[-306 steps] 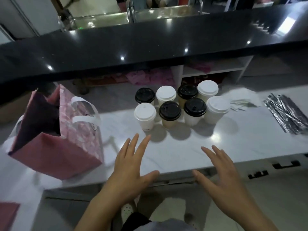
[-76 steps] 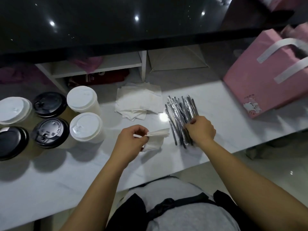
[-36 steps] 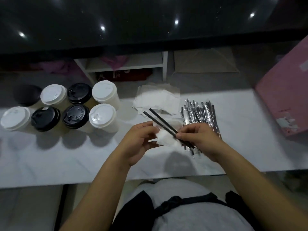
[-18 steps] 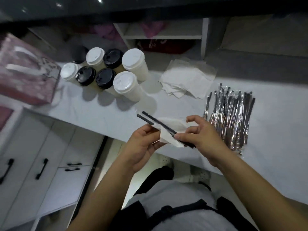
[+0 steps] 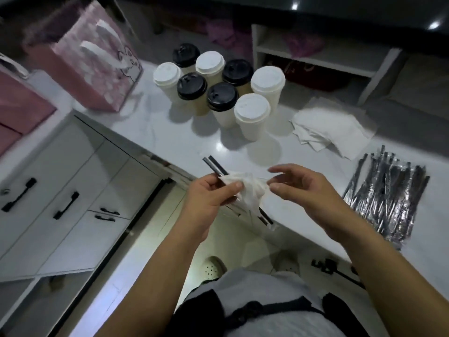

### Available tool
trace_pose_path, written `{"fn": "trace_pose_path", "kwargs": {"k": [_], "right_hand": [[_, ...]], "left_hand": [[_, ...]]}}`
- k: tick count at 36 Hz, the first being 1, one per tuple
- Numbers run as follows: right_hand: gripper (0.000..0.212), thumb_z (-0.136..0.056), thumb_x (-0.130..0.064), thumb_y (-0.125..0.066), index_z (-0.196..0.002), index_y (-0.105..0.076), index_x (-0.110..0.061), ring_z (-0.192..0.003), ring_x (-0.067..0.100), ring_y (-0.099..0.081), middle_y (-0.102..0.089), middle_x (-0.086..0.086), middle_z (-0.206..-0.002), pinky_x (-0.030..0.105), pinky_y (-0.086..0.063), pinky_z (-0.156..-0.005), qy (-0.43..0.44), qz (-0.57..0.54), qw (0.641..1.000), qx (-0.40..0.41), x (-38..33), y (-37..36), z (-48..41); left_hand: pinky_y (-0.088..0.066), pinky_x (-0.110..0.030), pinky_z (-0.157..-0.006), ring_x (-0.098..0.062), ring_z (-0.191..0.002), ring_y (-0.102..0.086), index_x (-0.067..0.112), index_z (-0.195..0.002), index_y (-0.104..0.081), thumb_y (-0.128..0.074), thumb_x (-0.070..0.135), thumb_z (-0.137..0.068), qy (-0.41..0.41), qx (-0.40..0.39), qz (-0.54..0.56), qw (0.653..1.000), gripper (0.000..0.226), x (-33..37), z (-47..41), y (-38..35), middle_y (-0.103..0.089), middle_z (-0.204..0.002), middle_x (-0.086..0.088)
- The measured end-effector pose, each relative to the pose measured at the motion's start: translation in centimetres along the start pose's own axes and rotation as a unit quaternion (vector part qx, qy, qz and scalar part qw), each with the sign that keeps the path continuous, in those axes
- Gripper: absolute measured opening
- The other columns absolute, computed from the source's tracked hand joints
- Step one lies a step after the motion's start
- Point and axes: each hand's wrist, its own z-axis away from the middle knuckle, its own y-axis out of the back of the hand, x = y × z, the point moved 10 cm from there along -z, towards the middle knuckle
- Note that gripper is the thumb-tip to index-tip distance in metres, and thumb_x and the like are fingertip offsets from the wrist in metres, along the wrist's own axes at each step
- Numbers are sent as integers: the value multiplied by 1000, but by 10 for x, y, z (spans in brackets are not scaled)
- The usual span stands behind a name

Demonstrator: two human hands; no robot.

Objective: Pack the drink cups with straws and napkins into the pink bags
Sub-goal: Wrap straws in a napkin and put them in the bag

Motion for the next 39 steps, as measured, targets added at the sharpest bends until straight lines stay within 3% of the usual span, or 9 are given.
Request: {"fn": "trace_pose_path", "kwargs": {"k": [3, 8, 11, 13, 16, 22, 26, 30, 39], "right_hand": [[60, -62, -50, -87, -117, -64, -46, -100, 6, -68, -70, -15, -106, 29, -56, -85, 28, 105, 993, -38, -29, -54, -13], [24, -75, -19, -86, -96, -75, -26, -68, 13, -64, -72, 4, -81, 29, -52, -64, 81, 176, 978, -75, -67, -161, -42], [10, -79, -19, -83, -86, -77, -16, -70, 24, -64, -72, 13, -79, 33, -49, -66, 94, 182, 975, -89, -79, -214, -58], [9, -79, -21, -82, -84, -77, -15, -71, 27, -65, -71, 15, -79, 37, -50, -68, 100, 189, 973, -90, -84, -242, -68], [6, -80, -16, -82, -82, -77, -18, -68, 14, -59, -70, 14, -76, 34, -44, -67, 111, 201, 969, -96, -95, -278, -82], [25, -81, 1, -77, -78, -80, -24, -66, 6, -59, -70, -1, -69, 26, -45, -67, 151, 218, 958, -106, -148, -320, -125], [20, -81, 0, -77, -81, -80, -19, -61, -1, -55, -68, -8, -66, 10, -40, -58, 208, 220, 945, -122, -206, -336, -161], [17, -76, -18, -79, -84, -80, -33, -68, 1, -64, -74, -8, -75, 11, -45, -65, 278, 223, 925, -134, -266, -355, -206], [18, -75, -20, -76, -91, -76, -13, -83, 15, -71, -76, 7, -89, 22, -54, -76, 374, 180, 894, -168, -363, -402, -338]], "left_hand": [[-56, -21, -73, -16, -87, -75, 19, -92, -80, -81, 12, -82, -34, -18, -28, 999, 12, 14, 1, 38, -79, -95, -5], [-57, -30, -80, -22, -95, -75, 20, -101, -78, -86, 30, -74, -85, -20, -34, 996, 30, 38, 6, 113, -79, -98, -6], [-59, -36, -84, -24, -96, -75, 14, -103, -77, -88, 26, -72, -100, 8, -10, 995, 35, 50, 8, 166, -78, -99, -7], [-59, -32, -83, -21, -96, -75, 12, -106, -74, -87, 20, -75, -105, 17, 4, 994, 34, 57, 10, 196, -78, -100, -6], [-57, -23, -79, -18, -95, -74, 21, -103, -75, -87, 17, -75, -111, 2, 27, 993, 31, 69, 11, 229, -78, -100, -5], [-58, -31, -87, -21, -105, -71, 32, -113, -71, -84, 14, -78, -130, -2, 23, 991, 41, 104, -6, 298, -76, -108, -4], [-60, -38, -85, -18, -100, -71, 36, -108, -73, -72, 10, -90, -131, 64, -11, 989, 31, 130, -28, 357, -75, -106, 5], [-55, -14, -72, -2, -95, -69, 36, -103, -75, -71, 10, -91, -168, 139, -64, 974, 28, 173, -53, 417, -74, -102, 14], [-52, -23, -84, 4, -103, -63, 42, -107, -70, -72, 23, -91, -222, 192, -267, 918, 26, 323, -165, 481, -69, -108, 24]]}}
